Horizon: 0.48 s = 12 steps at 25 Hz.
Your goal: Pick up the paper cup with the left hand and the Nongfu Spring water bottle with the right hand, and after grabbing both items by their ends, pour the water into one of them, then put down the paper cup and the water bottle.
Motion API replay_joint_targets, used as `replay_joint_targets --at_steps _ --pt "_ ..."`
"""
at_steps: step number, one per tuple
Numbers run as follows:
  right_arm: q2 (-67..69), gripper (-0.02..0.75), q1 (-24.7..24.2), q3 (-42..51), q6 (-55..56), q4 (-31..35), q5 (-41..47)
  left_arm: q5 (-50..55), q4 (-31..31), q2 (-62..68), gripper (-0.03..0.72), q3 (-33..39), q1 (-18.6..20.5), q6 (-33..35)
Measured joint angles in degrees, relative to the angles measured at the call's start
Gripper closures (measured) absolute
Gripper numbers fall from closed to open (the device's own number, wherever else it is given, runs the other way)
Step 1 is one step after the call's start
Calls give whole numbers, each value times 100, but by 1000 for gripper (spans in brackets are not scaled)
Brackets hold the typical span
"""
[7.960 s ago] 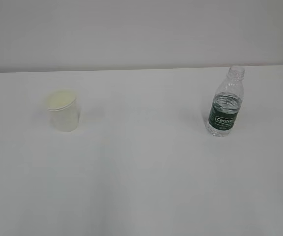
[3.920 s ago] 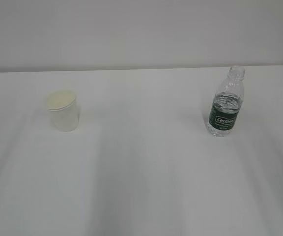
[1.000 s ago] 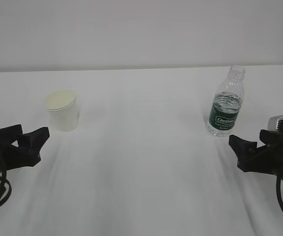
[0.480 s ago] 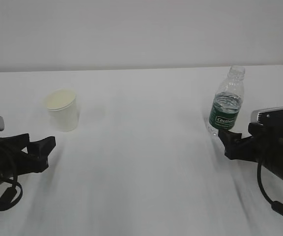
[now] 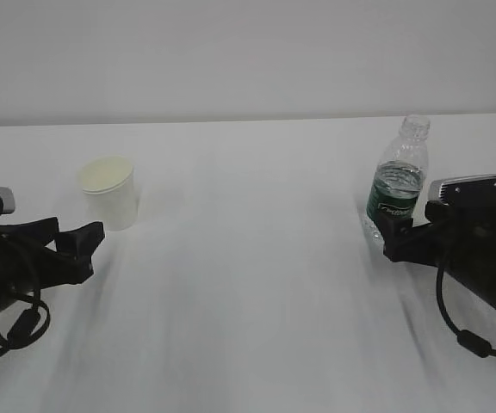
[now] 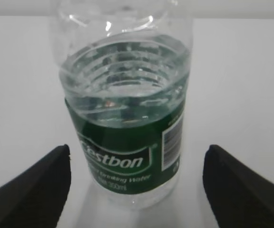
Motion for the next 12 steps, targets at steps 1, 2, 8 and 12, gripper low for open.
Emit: replay_joint_targets --at_steps 1,2,8,12 --pt "10 70 0 -27 46 0 0 0 0 0 195 -15 0 0" --pt "10 70 0 -67 68 0 0 0 10 0 195 -19 0 0" --pt "10 70 0 -292 104 -33 0 0 10 47 195 -19 0 0" --pt "10 70 0 -412 104 -45 0 0 10 155 195 -57 0 0"
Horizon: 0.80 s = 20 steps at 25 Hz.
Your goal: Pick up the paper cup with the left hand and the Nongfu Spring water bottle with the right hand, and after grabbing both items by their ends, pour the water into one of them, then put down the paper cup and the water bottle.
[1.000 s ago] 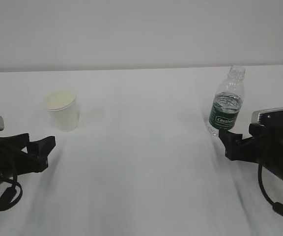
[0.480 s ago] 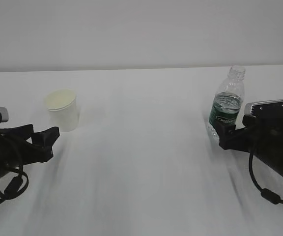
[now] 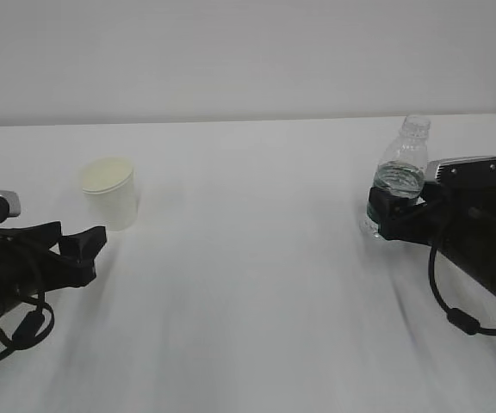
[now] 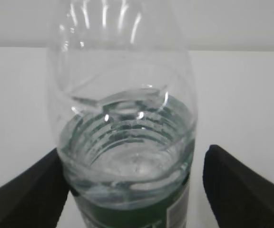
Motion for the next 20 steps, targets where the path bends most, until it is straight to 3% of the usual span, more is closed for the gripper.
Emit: replay_joint_targets --at_steps 20 --pt "506 72 0 -502 163 -151 -5 0 105 347 204 -171 0 0"
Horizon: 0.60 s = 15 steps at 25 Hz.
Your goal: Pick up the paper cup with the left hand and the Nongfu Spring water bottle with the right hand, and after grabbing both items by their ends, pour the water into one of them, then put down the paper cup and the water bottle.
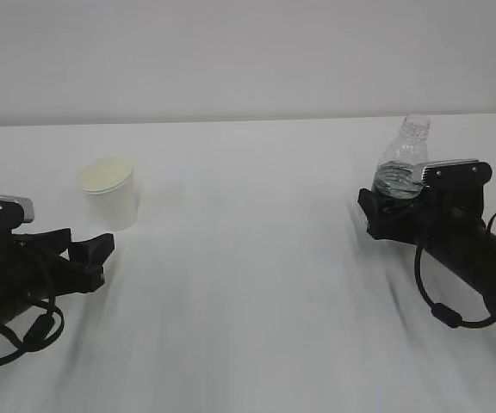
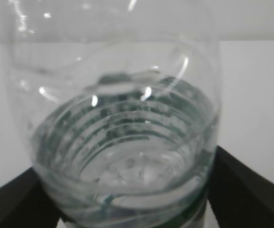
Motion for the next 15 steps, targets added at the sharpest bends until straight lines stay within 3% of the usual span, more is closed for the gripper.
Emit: replay_joint_targets --at_steps 9,15 --pt "69 86 0 -88 109 -9 0 0 18 0 204 0 0 0" --pt "69 202 0 -101 112 -46 0 0 23 0 204 0 0 0"
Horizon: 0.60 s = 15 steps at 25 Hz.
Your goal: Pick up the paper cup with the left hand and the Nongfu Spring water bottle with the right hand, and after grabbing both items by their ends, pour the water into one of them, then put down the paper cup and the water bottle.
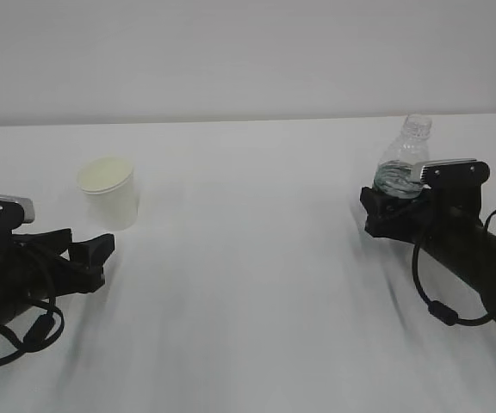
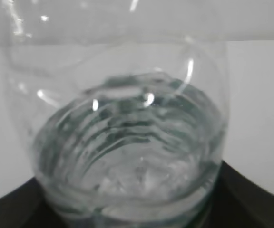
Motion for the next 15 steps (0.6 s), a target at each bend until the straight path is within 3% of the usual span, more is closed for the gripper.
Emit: replay_joint_targets --at_steps 15 --pt "11 335 0 0 0 -148 0 0 0 0 214 0 0 0"
